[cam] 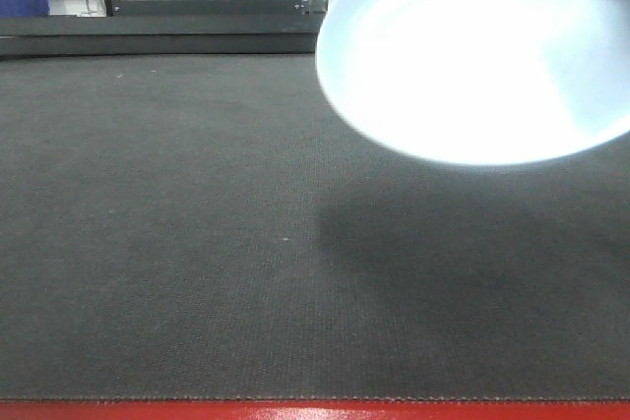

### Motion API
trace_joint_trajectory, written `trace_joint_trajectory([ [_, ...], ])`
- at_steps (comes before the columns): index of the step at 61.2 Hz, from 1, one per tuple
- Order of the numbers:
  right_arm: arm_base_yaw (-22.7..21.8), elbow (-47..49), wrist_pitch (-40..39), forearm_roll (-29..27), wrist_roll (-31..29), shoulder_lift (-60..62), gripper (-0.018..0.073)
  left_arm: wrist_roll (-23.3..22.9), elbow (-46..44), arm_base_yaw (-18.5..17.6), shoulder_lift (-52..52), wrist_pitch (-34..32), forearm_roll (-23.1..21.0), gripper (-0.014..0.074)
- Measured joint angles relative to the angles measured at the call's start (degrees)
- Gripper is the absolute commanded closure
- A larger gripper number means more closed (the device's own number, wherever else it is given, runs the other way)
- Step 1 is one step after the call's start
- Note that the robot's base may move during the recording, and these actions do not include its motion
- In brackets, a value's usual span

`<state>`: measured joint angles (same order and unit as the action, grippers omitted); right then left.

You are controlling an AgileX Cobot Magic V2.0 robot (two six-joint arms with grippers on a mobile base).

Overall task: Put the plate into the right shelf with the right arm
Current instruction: 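Raise the held plate clear of the table with the right gripper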

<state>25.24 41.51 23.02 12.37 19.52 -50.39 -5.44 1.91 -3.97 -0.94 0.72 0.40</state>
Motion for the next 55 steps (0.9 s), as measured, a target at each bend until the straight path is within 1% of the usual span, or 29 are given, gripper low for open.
trace_joint_trajectory([
  [12, 0.0, -0.43, -0.23, 0.0, 0.0, 12.86, 0.0505, 0.0, 0.0, 0.0, 0.0, 0.0, 0.0, 0.0643],
  [31, 0.0, -0.43, -0.57, 0.0, 0.0, 26.4, 0.0505, 0.0, 0.0, 0.0, 0.0, 0.0, 0.0, 0.0643],
  [40, 0.0, -0.43, -1.89, 0.09, 0.0, 29.77, 0.0505, 0.0, 0.0, 0.0, 0.0, 0.0, 0.0, 0.0643],
  [55, 0.0, -0.43, -2.39, 0.21, 0.0, 30.33, 0.0505, 0.0, 0.0, 0.0, 0.0, 0.0, 0.0, 0.0643],
])
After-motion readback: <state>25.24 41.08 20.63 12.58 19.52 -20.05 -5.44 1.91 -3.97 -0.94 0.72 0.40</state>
